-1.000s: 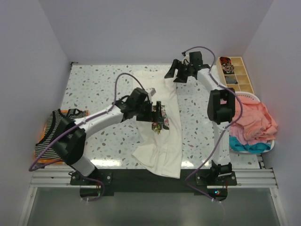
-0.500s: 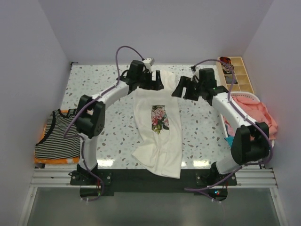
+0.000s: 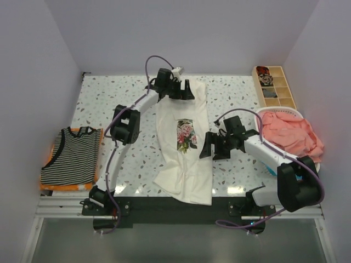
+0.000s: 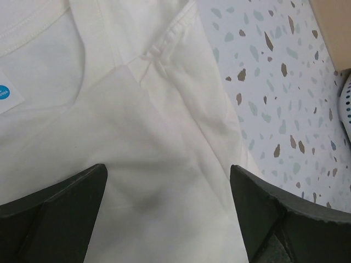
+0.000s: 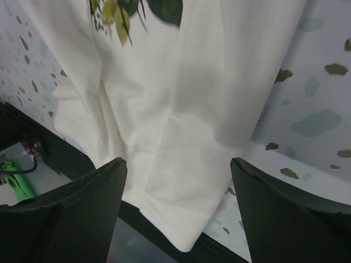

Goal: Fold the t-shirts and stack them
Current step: Rotate the tshirt 90 degrees, then grab the bottom of the folded rectangular tshirt with both arms

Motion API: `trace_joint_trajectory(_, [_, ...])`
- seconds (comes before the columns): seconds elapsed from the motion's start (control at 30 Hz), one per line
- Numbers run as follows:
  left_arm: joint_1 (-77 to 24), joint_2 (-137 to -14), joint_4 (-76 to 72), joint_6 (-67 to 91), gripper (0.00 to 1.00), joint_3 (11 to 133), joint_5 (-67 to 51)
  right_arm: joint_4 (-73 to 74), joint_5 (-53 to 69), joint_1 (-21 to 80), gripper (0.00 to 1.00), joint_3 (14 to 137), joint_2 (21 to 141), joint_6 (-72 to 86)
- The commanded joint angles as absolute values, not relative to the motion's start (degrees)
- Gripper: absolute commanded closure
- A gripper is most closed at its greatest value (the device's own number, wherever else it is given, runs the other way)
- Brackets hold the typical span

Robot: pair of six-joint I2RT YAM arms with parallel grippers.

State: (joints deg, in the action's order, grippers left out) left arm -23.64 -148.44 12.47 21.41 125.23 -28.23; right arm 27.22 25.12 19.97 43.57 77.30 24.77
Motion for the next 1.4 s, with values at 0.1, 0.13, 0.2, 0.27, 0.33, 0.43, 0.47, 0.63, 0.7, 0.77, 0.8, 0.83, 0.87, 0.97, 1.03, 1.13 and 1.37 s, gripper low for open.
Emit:
trace_joint_trajectory(0.1, [-18.1,-159.9,8.6,23.1,0.0,138.2,-34.6,24.3,34.3,24.1,0.2,42.0,78.1,27.0])
trace_joint_trajectory(0.13, [-17.8,-160.3,8.1,23.3,0.0,138.9,-34.7,24.1,35.1,25.8,0.2,42.6,78.1,27.1])
trace_joint_trajectory(0.2, [-17.1,-160.5,6.9,23.1,0.0,139.6,-34.7,24.0,34.9,27.8,0.2,44.5,77.2,27.2])
trace_joint_trajectory(0.27, [-16.5,-160.0,5.3,22.9,0.0,138.6,-34.6,25.2,33.1,30.1,0.19,46.4,76.6,27.0])
trace_joint_trajectory(0.33, [-15.7,-160.0,4.0,23.0,0.0,138.9,-33.6,26.0,31.6,31.4,0.19,47.2,76.8,26.8])
trace_joint_trajectory(0.43, [-15.0,-159.2,4.0,23.3,0.0,140.4,-35.1,26.0,32.5,32.2,0.19,47.8,78.0,26.0])
trace_joint_trajectory(0.47, [-15.0,-157.9,2.8,23.4,0.0,137.3,-35.5,25.8,32.2,32.6,0.2,48.1,78.0,25.6])
trace_joint_trajectory(0.63, [-16.2,-140.7,-1.9,20.5,0.0,121.5,-32.8,22.3,35.5,34.4,0.19,49.3,77.8,26.4])
trace_joint_trajectory(0.7, [-16.4,-132.8,-4.2,19.7,0.0,113.7,-31.6,22.3,36.6,35.5,0.2,50.6,80.1,25.6])
trace_joint_trajectory(0.77, [-16.6,-128.3,-6.5,20.4,0.0,107.3,-30.5,21.5,36.9,37.9,0.19,51.5,81.9,24.7])
trace_joint_trajectory(0.8, [-16.8,-124.8,-6.8,20.4,0.0,105.9,-30.8,21.4,36.9,39.8,0.2,51.9,82.4,24.4])
trace_joint_trajectory(0.83, [-17.0,-123.2,-6.3,20.2,0.0,104.9,-30.8,21.4,36.0,40.7,0.2,52.3,83.4,23.8])
trace_joint_trajectory(0.87, [-17.1,-121.7,-4.7,19.1,0.0,103.5,-30.7,21.4,35.4,41.4,0.2,53.3,84.1,23.6])
trace_joint_trajectory(0.97, [-17.8,-115.2,2.0,16.6,0.0,99.3,-25.9,22.8,32.2,44.6,0.2,55.8,88.1,21.8])
trace_joint_trajectory(1.03, [-18.1,-108.7,3.9,16.1,0.0,94.6,-18.9,24.2,29.4,46.7,0.21,57.6,91.6,19.6])
trace_joint_trajectory(1.13, [-18.2,-98.4,3.1,17.1,0.0,81.1,-10.3,27.3,21.7,48.6,0.21,60.6,94.6,18.3])
trace_joint_trajectory(1.37, [-18.2,-79.3,4.9,23.5,0.0,55.9,2.1,29.5,8.4,51.2,0.22,62.2,96.4,17.4])
